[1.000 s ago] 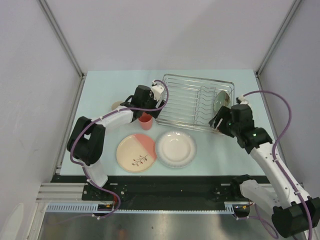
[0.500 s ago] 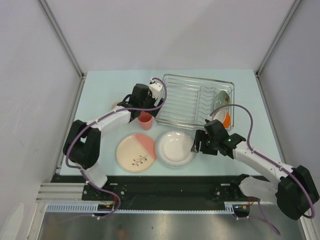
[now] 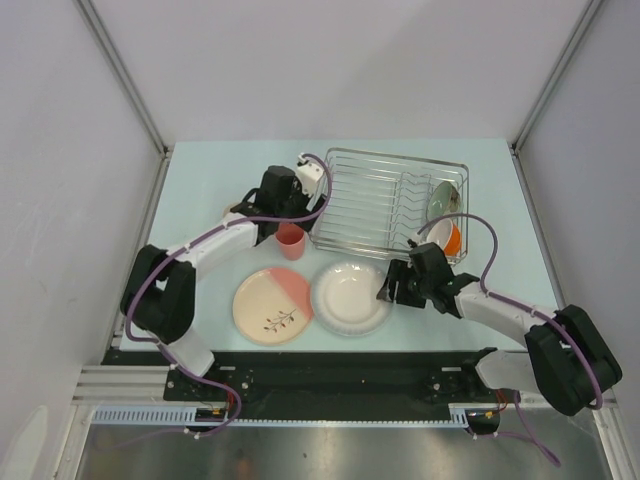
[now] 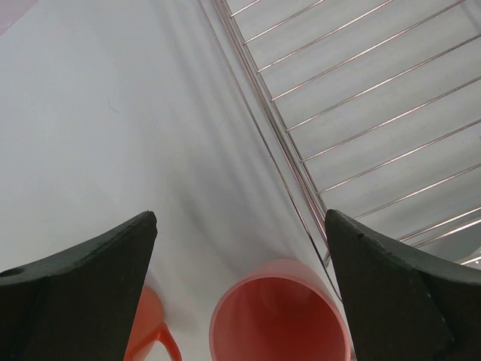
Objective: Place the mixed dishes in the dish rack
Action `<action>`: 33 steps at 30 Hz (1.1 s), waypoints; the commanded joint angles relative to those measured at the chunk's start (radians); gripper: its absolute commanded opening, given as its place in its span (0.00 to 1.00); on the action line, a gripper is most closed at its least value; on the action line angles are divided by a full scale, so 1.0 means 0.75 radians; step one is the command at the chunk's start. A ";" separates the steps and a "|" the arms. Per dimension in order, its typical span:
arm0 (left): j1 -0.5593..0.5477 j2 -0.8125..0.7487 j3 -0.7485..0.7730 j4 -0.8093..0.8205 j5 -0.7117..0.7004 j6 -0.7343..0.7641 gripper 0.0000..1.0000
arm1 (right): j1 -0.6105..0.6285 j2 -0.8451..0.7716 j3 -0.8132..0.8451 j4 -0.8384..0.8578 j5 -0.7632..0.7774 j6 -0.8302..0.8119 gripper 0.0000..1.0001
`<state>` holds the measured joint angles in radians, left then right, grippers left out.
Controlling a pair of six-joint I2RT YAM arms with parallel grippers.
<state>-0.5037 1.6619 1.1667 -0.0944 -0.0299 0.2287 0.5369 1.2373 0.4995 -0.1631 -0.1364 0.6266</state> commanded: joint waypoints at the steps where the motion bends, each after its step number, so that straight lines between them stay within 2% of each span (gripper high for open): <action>1: -0.007 -0.076 -0.024 0.003 -0.021 0.024 0.99 | -0.020 0.046 -0.085 0.103 -0.074 0.060 0.63; 5: -0.005 -0.081 -0.024 -0.001 -0.025 0.024 0.99 | -0.018 0.066 -0.120 0.154 -0.084 0.083 0.52; 10: -0.007 -0.089 -0.028 0.001 -0.040 0.037 0.99 | -0.012 0.058 -0.140 0.142 -0.070 0.087 0.34; 11: -0.007 -0.093 -0.030 0.001 -0.042 0.039 0.99 | -0.012 0.050 -0.144 0.134 -0.062 0.089 0.28; 13: -0.007 -0.097 -0.028 -0.001 -0.044 0.037 0.99 | -0.010 0.036 -0.153 0.107 -0.057 0.087 0.23; 14: -0.007 -0.101 -0.030 -0.003 -0.046 0.039 0.99 | -0.008 0.011 -0.155 0.095 -0.047 0.081 0.17; 16: -0.007 -0.107 -0.032 -0.001 -0.052 0.041 0.99 | -0.008 -0.015 -0.165 0.054 -0.033 0.077 0.10; 17: -0.007 -0.109 -0.032 -0.005 -0.054 0.043 0.99 | -0.008 -0.050 -0.169 0.038 -0.027 0.075 0.01; 24: -0.007 -0.138 -0.028 -0.015 -0.075 0.049 0.99 | 0.020 -0.218 -0.145 -0.150 0.014 0.034 0.00; 33: -0.005 -0.152 -0.030 -0.019 -0.087 0.047 0.99 | 0.053 -0.386 0.007 -0.263 -0.078 -0.044 0.00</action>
<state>-0.5037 1.5978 1.1446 -0.1165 -0.0780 0.2474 0.5579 0.9947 0.4202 -0.2714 -0.1658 0.6491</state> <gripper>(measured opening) 0.992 0.304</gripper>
